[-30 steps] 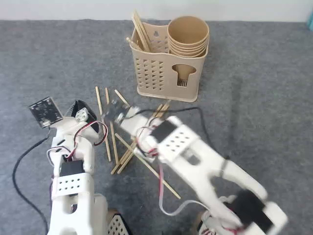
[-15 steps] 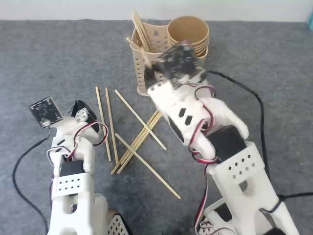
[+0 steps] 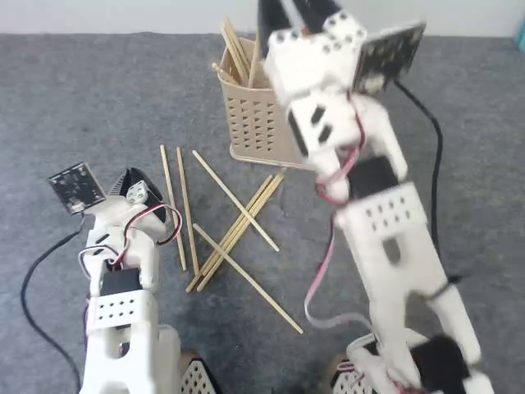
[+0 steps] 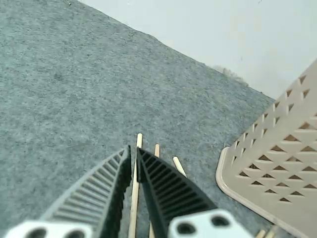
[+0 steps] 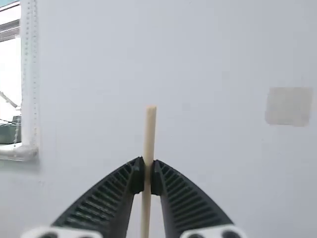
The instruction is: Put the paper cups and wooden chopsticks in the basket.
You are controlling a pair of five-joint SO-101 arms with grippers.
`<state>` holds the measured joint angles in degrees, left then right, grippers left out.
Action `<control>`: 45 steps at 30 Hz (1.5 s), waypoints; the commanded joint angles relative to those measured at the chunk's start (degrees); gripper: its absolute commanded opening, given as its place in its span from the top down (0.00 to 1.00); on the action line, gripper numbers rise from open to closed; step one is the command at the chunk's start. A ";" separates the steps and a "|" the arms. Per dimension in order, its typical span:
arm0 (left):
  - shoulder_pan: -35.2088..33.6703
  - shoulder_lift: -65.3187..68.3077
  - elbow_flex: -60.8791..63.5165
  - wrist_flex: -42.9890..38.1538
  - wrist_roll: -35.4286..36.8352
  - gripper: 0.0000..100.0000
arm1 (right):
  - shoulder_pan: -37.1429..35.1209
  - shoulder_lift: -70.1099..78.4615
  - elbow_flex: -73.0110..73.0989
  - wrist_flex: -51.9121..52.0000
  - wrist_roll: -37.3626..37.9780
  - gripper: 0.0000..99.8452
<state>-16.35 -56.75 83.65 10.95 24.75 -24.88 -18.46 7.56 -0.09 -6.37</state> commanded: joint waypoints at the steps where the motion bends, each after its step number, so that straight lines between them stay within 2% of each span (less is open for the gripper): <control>1: -0.18 -1.67 -1.89 -1.67 0.35 0.99 | 4.35 5.49 -8.35 -1.98 -5.80 0.99; 5: -0.18 -1.67 -1.89 -1.67 0.35 0.99 | 6.20 11.82 -13.54 -1.89 -7.82 0.99; 11: -0.18 -1.67 -1.89 -1.76 0.35 0.99 | 6.02 16.31 -13.98 1.54 -7.74 0.98; 16: -0.18 -1.67 -1.89 -1.76 0.26 0.99 | 5.14 16.04 -13.98 7.78 -7.91 0.85; 19: -0.09 -1.67 -1.80 -1.76 0.18 0.99 | 4.35 13.85 -14.07 12.09 -8.00 0.82; 24: -0.09 -1.67 -1.80 -1.76 0.09 0.99 | 3.38 4.97 -14.07 24.84 -11.69 0.82; 31: -0.09 -1.67 -1.80 -1.76 0.09 0.99 | 3.21 -8.04 -13.45 56.04 -18.55 0.82; 36: -0.09 -1.67 -1.71 -1.76 0.09 0.99 | 3.65 -14.20 -3.08 69.14 -25.49 0.82; 40: -0.09 -1.67 -1.71 -1.76 0.00 0.99 | 3.91 -19.47 11.34 67.21 -25.67 0.82; 45: -0.18 -1.67 -1.71 -1.76 0.00 0.99 | 7.25 -27.38 32.97 56.40 -25.58 0.82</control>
<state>-16.35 -56.75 83.65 10.95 24.75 -19.60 -39.91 30.07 62.33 -31.43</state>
